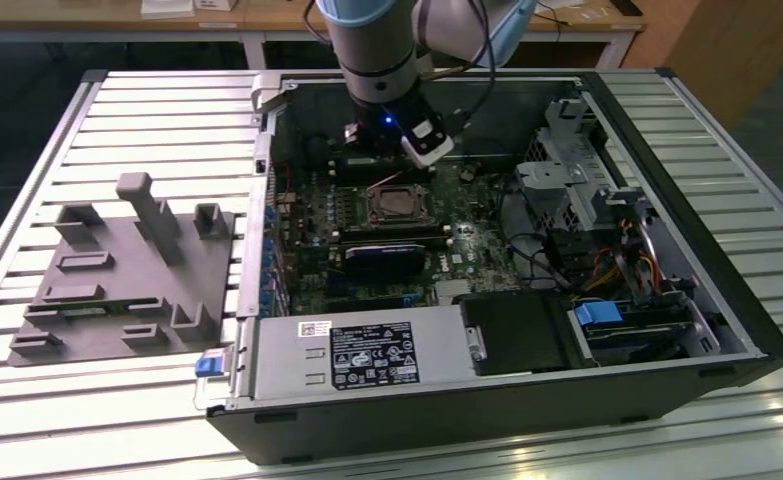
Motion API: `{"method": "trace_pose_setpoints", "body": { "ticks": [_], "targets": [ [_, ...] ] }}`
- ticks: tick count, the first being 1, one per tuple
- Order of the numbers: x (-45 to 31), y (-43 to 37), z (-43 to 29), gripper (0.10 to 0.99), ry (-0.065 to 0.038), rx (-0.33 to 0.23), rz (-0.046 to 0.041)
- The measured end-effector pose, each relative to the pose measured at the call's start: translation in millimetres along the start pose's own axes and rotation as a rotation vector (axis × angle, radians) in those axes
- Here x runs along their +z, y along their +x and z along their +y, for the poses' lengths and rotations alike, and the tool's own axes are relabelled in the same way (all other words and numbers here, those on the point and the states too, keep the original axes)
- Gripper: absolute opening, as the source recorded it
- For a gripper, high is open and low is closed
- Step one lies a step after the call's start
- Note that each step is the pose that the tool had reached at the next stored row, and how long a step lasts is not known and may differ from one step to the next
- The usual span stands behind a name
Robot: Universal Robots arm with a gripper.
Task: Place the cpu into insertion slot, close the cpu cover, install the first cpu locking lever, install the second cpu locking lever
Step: 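Install the first cpu locking lever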
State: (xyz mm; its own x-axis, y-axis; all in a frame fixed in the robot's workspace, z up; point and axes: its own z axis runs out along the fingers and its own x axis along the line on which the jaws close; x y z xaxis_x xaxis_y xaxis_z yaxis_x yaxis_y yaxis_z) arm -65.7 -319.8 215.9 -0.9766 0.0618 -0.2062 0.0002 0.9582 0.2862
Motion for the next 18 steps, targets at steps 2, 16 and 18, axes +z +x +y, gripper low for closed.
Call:
{"method": "trace_pose_setpoints", "body": {
  "ticks": [2,16,18],
  "targets": [
    [1.2,0.3,-0.2,0.106,0.001,0.004,-0.0012],
    [8.9,2.0,-1.7,0.106,0.014,0.059,-0.0180],
    [9.9,2.2,-1.5,0.106,0.016,0.067,-0.0205]
  ]
}}
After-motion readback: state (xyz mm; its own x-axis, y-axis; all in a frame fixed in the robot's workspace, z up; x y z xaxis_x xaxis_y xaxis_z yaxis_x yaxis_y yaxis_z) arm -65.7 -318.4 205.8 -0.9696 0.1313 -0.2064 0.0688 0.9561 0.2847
